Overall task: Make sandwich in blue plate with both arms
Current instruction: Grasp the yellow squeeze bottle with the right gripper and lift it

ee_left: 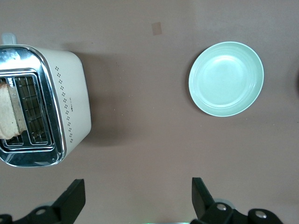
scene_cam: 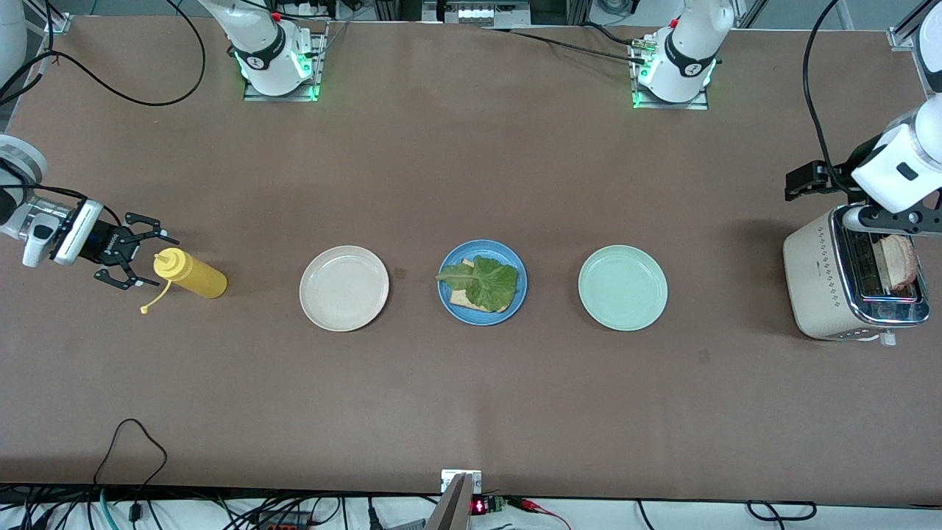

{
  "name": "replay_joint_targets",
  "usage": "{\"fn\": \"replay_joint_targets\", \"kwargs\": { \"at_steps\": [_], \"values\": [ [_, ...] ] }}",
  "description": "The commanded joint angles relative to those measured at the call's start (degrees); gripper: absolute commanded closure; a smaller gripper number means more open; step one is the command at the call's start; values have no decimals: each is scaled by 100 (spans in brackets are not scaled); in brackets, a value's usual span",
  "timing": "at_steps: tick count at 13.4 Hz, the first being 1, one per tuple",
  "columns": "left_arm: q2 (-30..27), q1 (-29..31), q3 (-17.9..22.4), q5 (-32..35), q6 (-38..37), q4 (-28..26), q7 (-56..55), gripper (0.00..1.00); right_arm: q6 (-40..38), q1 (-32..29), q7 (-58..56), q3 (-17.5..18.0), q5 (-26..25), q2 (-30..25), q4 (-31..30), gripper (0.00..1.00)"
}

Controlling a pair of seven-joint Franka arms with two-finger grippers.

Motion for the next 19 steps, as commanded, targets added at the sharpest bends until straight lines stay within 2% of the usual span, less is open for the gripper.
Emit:
{"fn": "replay_joint_targets", "kwargs": {
  "at_steps": [1, 5, 12, 16, 19],
  "values": [
    [94, -5, -15, 4, 139, 175, 3, 0, -184, -221, -282, 122, 197, 153, -15, 0],
    [94, -57, -42, -14, 184, 166, -5, 0, -492, -221, -643, 131, 619, 390, 11, 0],
    [190, 13, -16, -14, 105, 149, -14, 0, -571, -238, -837, 289, 1313, 540, 20, 0],
    [190, 74, 11, -14, -159, 166, 30, 0, -554, -238, -1002, 342, 1366, 707, 29, 0],
    [129, 74, -15, -23, -361, 184, 12, 0, -580, -238, -1197, 350, 1604, 760, 29, 0]
  ]
}}
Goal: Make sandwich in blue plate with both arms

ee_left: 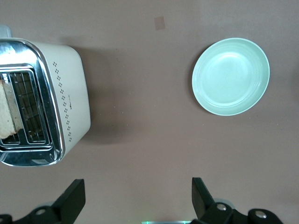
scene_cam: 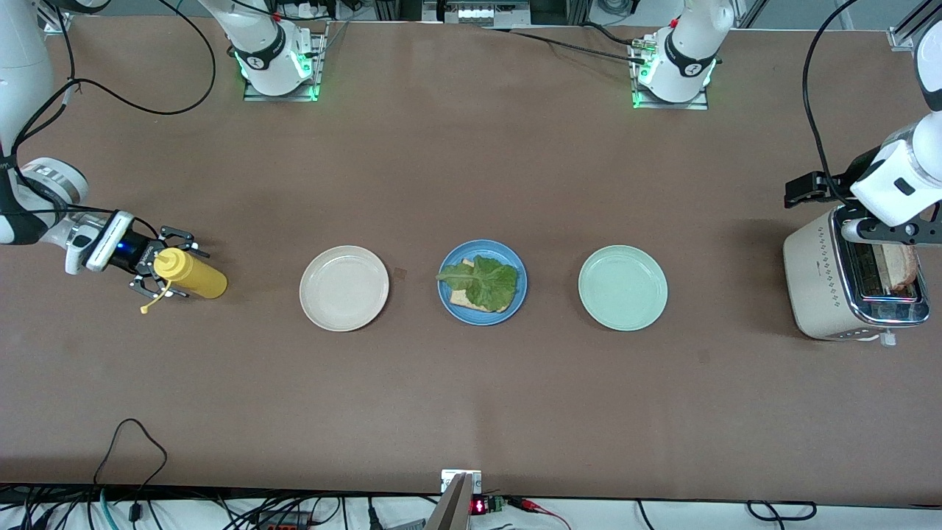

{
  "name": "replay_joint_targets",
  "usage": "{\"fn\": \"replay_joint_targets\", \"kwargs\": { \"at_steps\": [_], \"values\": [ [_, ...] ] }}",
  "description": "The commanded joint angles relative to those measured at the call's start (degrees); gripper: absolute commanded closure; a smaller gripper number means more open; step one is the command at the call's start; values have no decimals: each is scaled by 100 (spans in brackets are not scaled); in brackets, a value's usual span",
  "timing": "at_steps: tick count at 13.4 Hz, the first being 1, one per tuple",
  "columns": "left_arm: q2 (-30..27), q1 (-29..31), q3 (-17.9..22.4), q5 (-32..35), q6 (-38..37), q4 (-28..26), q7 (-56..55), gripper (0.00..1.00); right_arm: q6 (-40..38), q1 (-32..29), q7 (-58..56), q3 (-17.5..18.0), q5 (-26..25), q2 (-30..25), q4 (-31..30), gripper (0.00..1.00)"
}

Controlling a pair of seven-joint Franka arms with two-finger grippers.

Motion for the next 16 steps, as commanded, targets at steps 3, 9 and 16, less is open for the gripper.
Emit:
{"fn": "replay_joint_targets", "kwargs": {
  "at_steps": [3, 9, 16],
  "values": [
    [145, -21, -32, -36, -133, 221, 3, 0, -157, -132, -185, 174, 287, 96, 19, 0],
    [269, 40, -6, -238, -10, 344, 64, 0, -148, -115, -133, 201, 236, 105, 37, 89],
    [278, 31, 3, -229, 114, 344, 73, 0, 1552, 1314, 2261, 227, -1149, -754, 511, 100]
  ]
}}
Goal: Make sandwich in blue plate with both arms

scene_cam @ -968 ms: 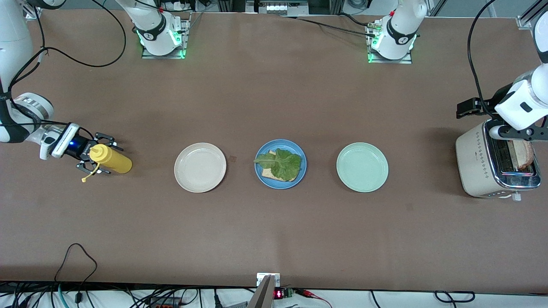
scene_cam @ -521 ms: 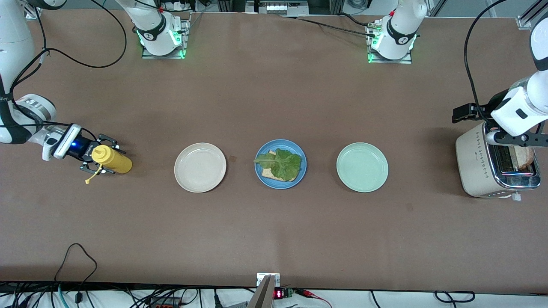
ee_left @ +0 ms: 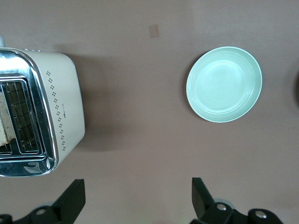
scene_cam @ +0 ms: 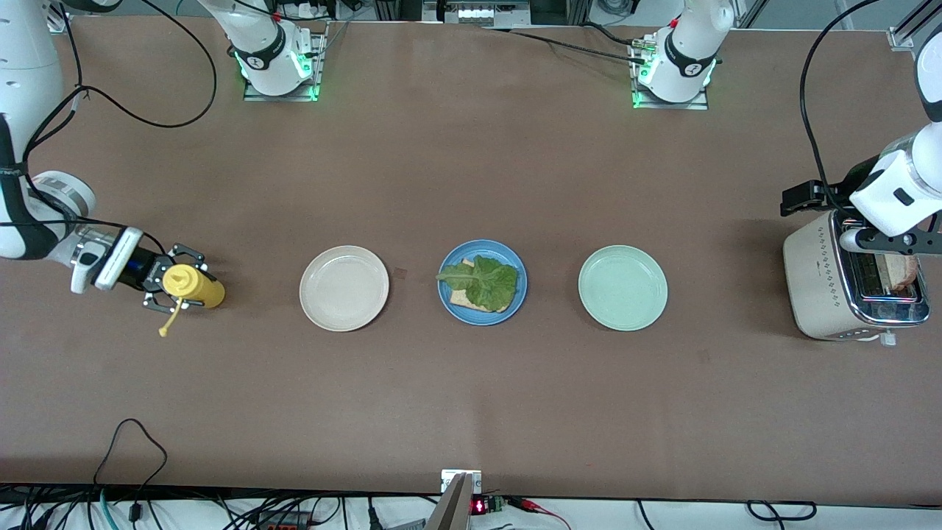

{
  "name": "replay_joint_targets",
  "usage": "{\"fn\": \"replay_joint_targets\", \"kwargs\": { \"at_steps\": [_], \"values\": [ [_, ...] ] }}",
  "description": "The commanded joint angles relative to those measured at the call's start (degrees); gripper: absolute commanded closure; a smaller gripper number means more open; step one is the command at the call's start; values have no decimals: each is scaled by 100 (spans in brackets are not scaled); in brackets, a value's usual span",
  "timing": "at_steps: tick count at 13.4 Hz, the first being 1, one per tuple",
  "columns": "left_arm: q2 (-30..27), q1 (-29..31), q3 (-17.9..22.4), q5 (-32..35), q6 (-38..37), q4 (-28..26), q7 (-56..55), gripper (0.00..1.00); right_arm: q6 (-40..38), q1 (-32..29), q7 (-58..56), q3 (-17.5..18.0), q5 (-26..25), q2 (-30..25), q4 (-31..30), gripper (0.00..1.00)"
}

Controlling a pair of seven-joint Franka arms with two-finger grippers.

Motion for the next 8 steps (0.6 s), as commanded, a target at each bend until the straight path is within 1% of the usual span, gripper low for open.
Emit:
{"fn": "replay_joint_targets", "kwargs": {
  "at_steps": [1, 3, 4, 5, 6, 7, 8],
  "values": [
    [79, 12, 7, -105, 73, 159, 70, 0, 1063, 979, 1491, -20, -933, -674, -17, 100],
    [79, 12, -19, -87, 319, 159, 70, 0, 1750, 1690, 2563, -20, -1890, -860, 149, 100],
    [79, -6, -37, -79, 329, 159, 70, 0, 1918, 2086, 3134, -37, -2531, -904, 290, 100],
    [79, -15, -37, -87, 338, 159, 70, 0, 2024, 2464, 3810, -63, -3303, -904, 474, 100],
    [79, -6, -46, -87, 338, 159, 70, 0, 2042, 2790, 4600, -81, -4172, -904, 650, 100],
    [70, -15, -46, -87, 338, 159, 70, 0, 2043, 3176, 5486, -81, -5155, -896, 817, 100],
    [70, -15, -46, -87, 338, 159, 70, 0, 2025, 3528, 6200, -90, -5991, -870, 957, 100]
  ]
}}
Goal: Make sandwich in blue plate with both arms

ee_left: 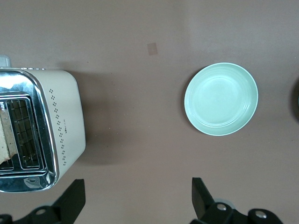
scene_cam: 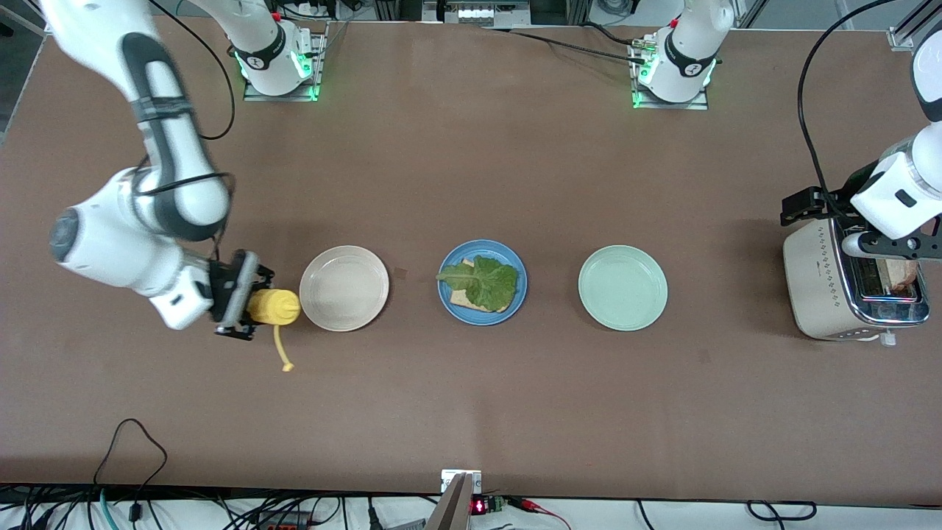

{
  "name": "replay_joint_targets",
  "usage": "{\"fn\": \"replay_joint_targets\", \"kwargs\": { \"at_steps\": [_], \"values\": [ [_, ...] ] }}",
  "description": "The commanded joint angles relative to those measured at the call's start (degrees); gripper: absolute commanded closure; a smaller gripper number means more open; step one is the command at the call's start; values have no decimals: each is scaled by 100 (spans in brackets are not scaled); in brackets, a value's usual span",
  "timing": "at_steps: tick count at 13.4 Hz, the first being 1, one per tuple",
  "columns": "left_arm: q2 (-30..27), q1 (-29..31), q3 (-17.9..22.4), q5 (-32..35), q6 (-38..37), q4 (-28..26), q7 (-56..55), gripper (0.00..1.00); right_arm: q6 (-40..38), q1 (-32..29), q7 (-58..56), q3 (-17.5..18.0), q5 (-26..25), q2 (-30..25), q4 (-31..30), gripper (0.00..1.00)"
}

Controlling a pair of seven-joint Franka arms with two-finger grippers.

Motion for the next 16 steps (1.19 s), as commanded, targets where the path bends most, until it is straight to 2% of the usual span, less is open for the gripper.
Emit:
{"fn": "replay_joint_targets", "kwargs": {
  "at_steps": [1, 2, 3, 5, 7, 9, 13, 16],
  "values": [
    [63, 2, -14, -84, -23, 155, 67, 0, -13, 937, 1709, -133, -1964, 57, 373, 100],
    [71, -7, -14, -75, -23, 155, 67, 0, -22, 1210, 2124, -133, -2397, 161, 418, 100],
    [71, -7, -14, -75, -23, 155, 67, 0, -31, 1413, 2398, -141, -2628, 284, 523, 100],
    [71, -16, -14, -75, -14, 155, 67, 0, -66, 1808, 2462, -290, -2875, 670, 882, 100],
    [71, -16, -23, -84, -23, 155, 67, 0, -678, 2457, 2497, -580, -3218, 1328, 1706, 100],
    [80, -51, -32, -93, -23, 146, 67, 0, -1102, 3021, 2593, -1009, -3298, 1866, 2385, 100],
    [80, -33, -41, -93, -76, 137, 76, 0, -1112, 3724, 3066, -1494, -3315, 2227, 2484, 100],
    [89, 19, -40, -93, -67, 137, 67, 0, -1130, 4252, 3200, -2038, -3316, 2578, 2633, 100]
  ]
}}
